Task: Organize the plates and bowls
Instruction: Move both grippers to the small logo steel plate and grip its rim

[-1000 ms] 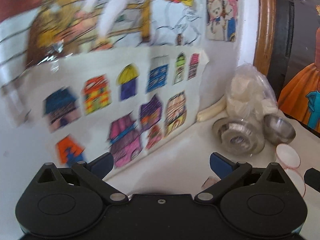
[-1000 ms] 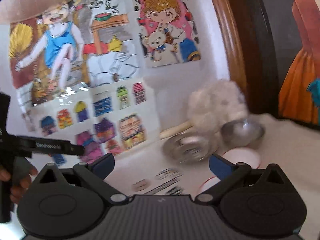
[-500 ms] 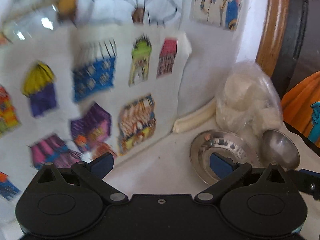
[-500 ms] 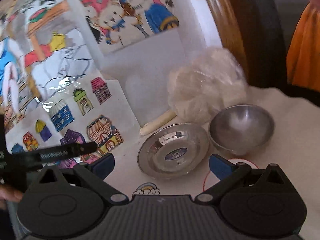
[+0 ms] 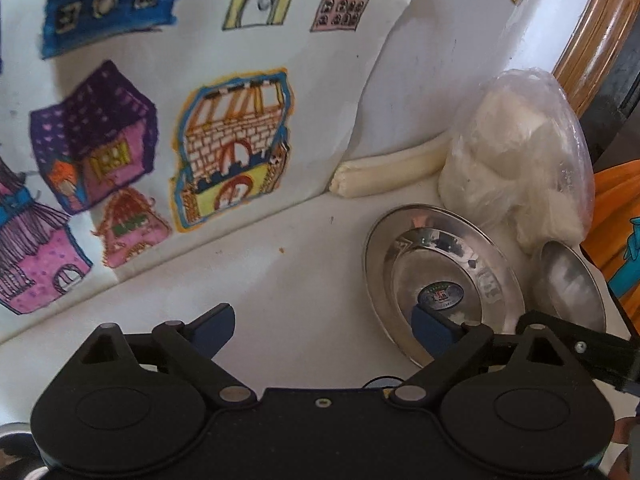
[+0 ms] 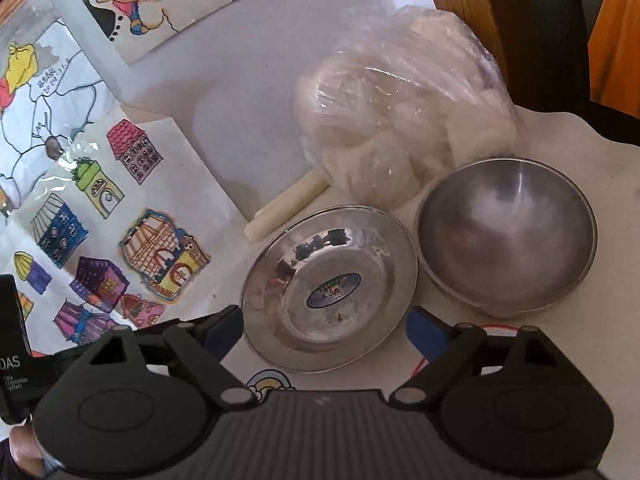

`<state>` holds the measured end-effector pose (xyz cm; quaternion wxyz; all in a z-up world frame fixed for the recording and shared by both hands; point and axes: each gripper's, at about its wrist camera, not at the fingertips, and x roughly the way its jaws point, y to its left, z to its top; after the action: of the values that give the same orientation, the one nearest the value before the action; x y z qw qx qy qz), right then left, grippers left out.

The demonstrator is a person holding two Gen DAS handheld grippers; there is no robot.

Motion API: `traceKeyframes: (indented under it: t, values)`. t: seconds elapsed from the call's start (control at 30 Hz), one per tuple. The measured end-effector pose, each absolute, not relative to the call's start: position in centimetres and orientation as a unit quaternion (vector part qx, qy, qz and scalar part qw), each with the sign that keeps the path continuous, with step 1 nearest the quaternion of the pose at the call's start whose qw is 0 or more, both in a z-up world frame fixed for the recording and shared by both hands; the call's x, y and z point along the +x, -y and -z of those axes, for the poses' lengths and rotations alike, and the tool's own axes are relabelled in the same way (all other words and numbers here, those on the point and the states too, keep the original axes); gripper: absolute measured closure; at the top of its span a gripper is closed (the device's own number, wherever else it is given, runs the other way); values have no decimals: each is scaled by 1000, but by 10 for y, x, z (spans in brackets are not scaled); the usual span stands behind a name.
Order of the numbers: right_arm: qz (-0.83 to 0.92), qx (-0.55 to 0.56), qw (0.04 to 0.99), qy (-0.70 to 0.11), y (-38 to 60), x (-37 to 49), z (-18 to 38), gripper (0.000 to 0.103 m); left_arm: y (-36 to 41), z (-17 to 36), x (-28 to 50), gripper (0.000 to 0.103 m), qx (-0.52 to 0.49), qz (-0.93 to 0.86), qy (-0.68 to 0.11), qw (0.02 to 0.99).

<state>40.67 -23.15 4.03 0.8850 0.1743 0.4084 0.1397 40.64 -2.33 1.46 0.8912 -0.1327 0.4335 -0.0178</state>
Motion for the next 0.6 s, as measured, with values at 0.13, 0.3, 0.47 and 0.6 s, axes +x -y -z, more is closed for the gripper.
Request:
traceKeyframes:
  t: [0.13, 0.3, 0.47, 0.6]
  values:
    - [-119, 163, 887, -415, 231, 414, -38, 15, 26, -12, 413, 13, -144, 18, -440, 886]
    - [-108, 166, 883, -426, 228, 423, -35, 22, 28, -7, 422, 28, -173, 23, -455, 873]
    - [-106, 198, 874, -430, 231, 426, -29, 23, 30, -2, 429, 58, -191, 20, -464, 865]
    - [-98, 193, 877, -428, 232, 428, -27, 27, 29, -2, 430, 67, -204, 26, -462, 863]
